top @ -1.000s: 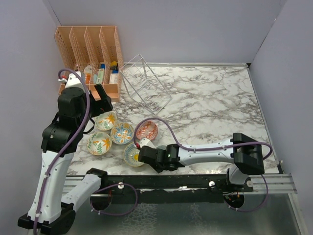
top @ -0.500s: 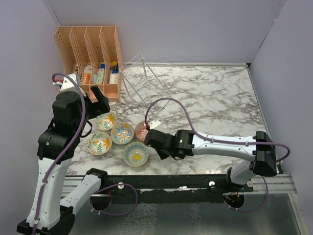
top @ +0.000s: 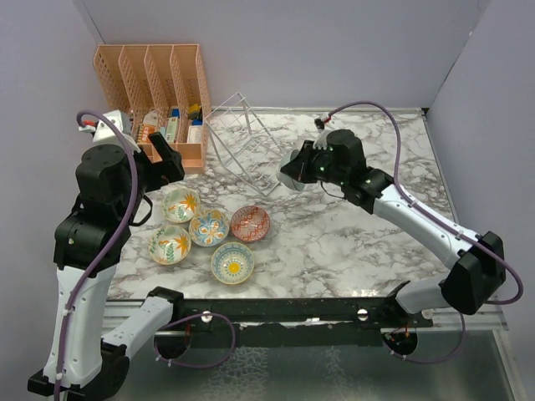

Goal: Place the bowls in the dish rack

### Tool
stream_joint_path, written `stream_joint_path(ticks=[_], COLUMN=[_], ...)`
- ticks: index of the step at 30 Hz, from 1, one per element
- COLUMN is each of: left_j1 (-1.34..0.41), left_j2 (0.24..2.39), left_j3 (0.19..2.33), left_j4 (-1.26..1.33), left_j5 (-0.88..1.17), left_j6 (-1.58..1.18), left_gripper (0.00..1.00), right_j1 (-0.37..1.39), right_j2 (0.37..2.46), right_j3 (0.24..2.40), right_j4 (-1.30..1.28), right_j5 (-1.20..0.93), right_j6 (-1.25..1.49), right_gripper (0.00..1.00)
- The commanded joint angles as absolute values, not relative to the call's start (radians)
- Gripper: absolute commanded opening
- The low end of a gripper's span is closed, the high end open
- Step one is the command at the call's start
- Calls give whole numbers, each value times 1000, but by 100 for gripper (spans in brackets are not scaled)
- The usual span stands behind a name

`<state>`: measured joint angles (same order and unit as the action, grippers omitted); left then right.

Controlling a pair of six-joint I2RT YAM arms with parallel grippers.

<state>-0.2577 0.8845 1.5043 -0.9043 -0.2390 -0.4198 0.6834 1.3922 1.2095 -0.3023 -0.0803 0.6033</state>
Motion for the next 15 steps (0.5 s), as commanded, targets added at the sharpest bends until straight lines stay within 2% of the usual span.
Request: stream_joint_path(ticks=[1,8,15], left_j1=[-262,-262,-262], left_j2=[904,932,967], left_j3=[1558,1577,1580], left_j4=[-920,-930,-945], left_j5=[-230,-234,-226], left_j6=[-387,-371,-360], left_gripper=[98,98,98], right_j1=[592,521,515], right_j2=[1425,1510,1614], right_j3=[1120,1015,878], right_j4=[199,617,1006], right_j5=[-376,-387,-203], right_j6=[768,968,1179], right_gripper=[1,1,1])
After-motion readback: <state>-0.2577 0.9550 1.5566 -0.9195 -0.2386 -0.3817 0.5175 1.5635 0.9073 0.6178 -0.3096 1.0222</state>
